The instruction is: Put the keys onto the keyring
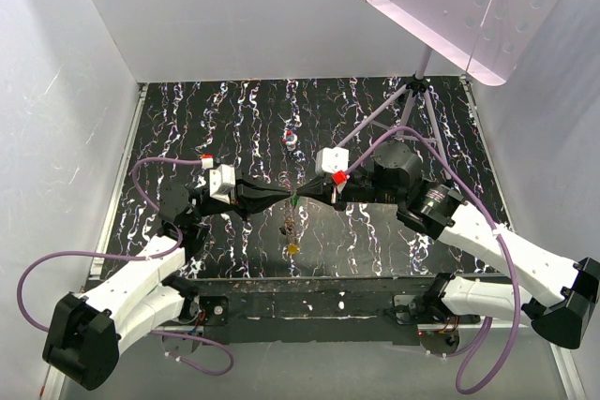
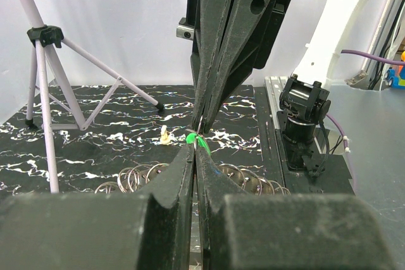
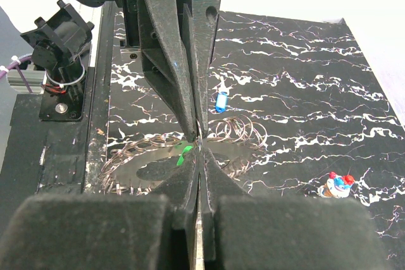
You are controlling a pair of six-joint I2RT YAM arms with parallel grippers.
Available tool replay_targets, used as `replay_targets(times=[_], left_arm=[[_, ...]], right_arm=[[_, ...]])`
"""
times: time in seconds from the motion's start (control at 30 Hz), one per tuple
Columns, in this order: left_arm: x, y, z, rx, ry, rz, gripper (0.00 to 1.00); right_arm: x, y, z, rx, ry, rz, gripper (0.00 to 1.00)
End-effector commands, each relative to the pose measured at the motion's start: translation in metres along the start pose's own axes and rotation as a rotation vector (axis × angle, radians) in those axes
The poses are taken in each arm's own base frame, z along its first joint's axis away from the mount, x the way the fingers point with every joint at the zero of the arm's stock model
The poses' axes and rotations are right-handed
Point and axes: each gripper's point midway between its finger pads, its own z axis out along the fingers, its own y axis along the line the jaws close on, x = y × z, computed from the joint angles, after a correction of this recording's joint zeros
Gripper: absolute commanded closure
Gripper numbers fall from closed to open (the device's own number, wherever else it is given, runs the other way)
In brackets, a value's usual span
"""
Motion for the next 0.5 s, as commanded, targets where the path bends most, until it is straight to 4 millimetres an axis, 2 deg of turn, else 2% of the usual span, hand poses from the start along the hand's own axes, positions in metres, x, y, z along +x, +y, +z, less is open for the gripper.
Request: replay_targets(times=[0.0,0.47], left_arm=[[-0.0141,-0.0031,0.0013,0.011,-0.037,0.049,1.0],[-0.0139,-0.0059,0.0016,0.03,-0.038,0.046,1.0]], right_arm=[[-0.0152,-0.0028,0.0004,0.011,-0.046,-0.025,0.99],[-0.0129,0.0002,0.0025,-0.008,-0.044,-0.014,0.99]])
